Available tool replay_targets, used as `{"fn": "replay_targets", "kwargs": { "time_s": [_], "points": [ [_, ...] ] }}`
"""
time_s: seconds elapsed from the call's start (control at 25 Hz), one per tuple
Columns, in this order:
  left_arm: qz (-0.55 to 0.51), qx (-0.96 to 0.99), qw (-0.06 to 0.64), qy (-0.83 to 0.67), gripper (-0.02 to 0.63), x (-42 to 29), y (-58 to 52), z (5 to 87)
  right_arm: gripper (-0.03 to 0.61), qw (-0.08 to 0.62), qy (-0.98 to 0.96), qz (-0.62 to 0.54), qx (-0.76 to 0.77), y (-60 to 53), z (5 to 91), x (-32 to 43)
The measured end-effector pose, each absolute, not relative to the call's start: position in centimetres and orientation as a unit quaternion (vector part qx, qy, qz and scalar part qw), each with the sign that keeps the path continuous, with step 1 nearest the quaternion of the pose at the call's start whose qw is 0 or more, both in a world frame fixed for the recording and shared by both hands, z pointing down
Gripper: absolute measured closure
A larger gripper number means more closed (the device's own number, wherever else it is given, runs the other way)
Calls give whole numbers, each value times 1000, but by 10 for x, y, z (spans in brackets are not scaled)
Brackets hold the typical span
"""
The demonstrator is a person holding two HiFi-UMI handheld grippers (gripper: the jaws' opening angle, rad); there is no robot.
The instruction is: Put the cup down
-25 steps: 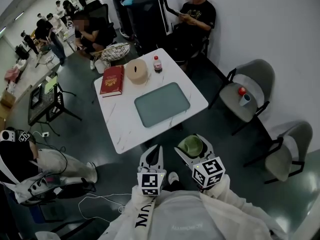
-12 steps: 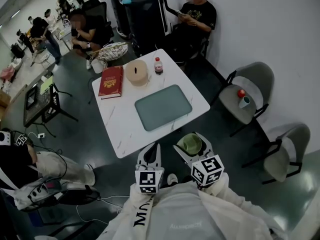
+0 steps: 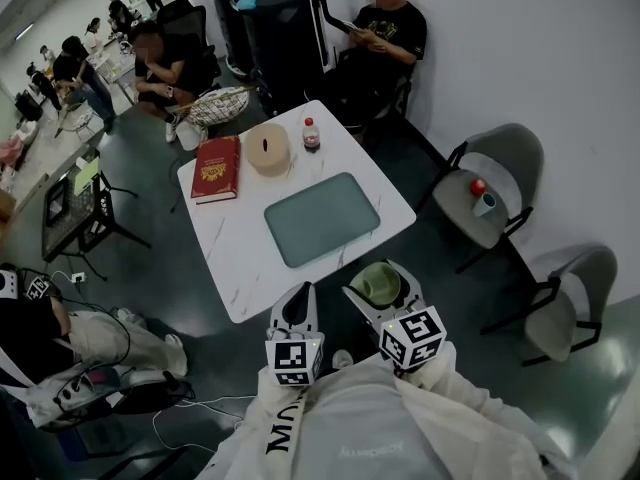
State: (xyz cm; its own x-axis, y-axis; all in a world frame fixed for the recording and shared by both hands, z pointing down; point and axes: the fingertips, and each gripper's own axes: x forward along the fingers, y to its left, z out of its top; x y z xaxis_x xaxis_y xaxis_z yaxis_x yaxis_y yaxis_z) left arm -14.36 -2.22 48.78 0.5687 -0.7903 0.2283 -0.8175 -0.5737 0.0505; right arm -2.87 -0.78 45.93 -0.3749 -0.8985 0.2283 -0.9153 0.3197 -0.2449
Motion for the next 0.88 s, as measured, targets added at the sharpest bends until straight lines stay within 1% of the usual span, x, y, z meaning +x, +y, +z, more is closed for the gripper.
{"fn": "replay_targets", "kwargs": {
  "time_s": [0.24,0.88],
  "points": [
    [105,882,71,-454,603,-138,-35,490,178,18,-809,175,560,-25,462,-23],
    [122,872,84,-466,603,-116,-123,505,178,31,-821,186,539,-122,478,-3]
  ]
}}
